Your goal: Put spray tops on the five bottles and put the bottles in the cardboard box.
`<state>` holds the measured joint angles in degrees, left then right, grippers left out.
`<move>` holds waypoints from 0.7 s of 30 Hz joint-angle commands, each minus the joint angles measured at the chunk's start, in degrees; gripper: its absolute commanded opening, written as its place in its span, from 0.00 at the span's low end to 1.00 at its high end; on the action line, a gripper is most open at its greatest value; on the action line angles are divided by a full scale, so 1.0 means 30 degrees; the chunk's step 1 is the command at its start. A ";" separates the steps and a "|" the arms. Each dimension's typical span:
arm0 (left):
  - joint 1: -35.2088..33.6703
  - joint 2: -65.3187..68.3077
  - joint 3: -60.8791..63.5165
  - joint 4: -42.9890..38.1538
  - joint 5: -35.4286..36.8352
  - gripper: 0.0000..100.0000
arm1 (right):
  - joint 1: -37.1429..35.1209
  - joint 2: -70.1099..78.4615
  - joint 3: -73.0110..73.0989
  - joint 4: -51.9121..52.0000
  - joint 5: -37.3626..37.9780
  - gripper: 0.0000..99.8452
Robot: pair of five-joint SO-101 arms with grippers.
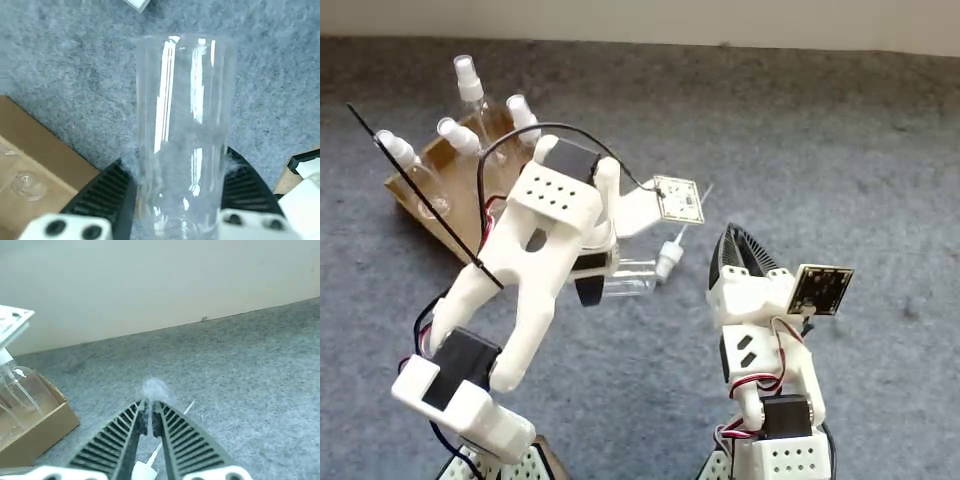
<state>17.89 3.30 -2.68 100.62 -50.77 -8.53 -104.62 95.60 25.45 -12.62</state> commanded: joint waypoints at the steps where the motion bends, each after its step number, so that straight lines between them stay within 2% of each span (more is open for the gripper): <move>1: 0.0337 -0.1685 0.0308 0.0059 -0.0176 0.07 | -0.0220 -0.0103 0.3385 -0.0484 -0.0059 0.02; 6: 0.0337 -0.3736 0.1392 -0.0264 -0.0176 0.07 | -0.0220 -0.0103 0.3385 -0.0484 -0.0059 0.02; 12: 0.0337 -0.6051 0.4996 -0.1934 -0.0176 0.07 | -0.0249 -0.0103 0.3385 -0.0484 -0.0059 0.02; 21: 0.0161 -0.7575 0.9216 -0.6857 -0.0264 0.08 | -0.0249 -0.0103 0.3385 -0.0484 -0.0059 0.02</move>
<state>17.89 -16.66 22.99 86.46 -50.95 -8.70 -104.62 95.60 25.45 -12.62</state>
